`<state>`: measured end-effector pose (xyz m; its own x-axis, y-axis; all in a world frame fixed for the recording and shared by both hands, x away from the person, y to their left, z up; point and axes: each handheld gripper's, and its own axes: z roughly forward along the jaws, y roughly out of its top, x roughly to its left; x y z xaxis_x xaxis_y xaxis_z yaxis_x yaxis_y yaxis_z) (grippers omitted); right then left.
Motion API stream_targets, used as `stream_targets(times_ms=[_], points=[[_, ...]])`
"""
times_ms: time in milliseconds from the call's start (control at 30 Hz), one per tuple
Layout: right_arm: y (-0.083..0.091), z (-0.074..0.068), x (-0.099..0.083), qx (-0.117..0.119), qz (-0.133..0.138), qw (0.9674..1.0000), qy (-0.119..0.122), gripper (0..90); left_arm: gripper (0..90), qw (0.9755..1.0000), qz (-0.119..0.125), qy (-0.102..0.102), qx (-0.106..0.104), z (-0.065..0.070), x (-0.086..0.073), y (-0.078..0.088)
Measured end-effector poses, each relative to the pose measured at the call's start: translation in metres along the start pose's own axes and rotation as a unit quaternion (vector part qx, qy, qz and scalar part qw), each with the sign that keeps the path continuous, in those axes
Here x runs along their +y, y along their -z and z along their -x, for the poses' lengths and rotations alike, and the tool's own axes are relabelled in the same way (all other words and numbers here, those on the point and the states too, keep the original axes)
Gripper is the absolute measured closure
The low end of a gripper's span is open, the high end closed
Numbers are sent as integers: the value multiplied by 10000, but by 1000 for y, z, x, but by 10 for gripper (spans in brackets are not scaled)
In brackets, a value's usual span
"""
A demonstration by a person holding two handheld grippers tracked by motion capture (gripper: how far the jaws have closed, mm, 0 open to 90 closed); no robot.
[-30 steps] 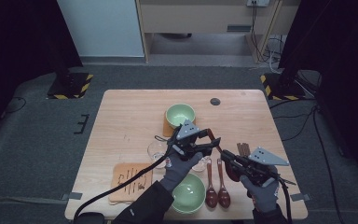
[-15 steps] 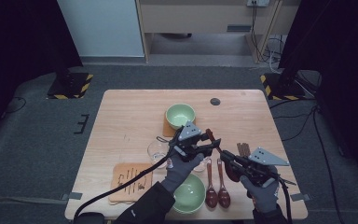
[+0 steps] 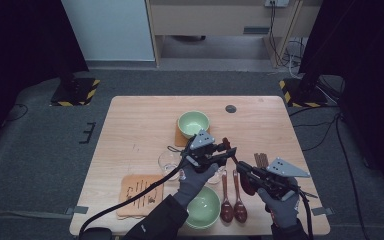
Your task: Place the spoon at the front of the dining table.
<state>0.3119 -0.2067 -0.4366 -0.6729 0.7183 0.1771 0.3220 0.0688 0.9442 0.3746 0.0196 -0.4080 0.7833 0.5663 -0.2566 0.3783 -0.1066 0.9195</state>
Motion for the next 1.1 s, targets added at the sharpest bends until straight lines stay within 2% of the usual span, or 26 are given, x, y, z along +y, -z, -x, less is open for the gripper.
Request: stream_targets(times_ms=[633, 800, 933, 1100], points=[[-1, 0, -1, -22, -30, 10000, 10, 818, 731, 9995, 140, 194, -205, 1, 0, -1], [-1, 0, -1, -35, -17, 10000, 12, 818, 775, 9982, 240, 394, -392, 1, 0, -1], [-2, -1, -1, -28, -8, 10000, 32, 818, 831, 9954, 358, 603, -648, 2, 0, -2], [-1, -1, -1, -47, 11, 10000, 40, 818, 834, 9958, 372, 509, -668, 2, 0, -1]])
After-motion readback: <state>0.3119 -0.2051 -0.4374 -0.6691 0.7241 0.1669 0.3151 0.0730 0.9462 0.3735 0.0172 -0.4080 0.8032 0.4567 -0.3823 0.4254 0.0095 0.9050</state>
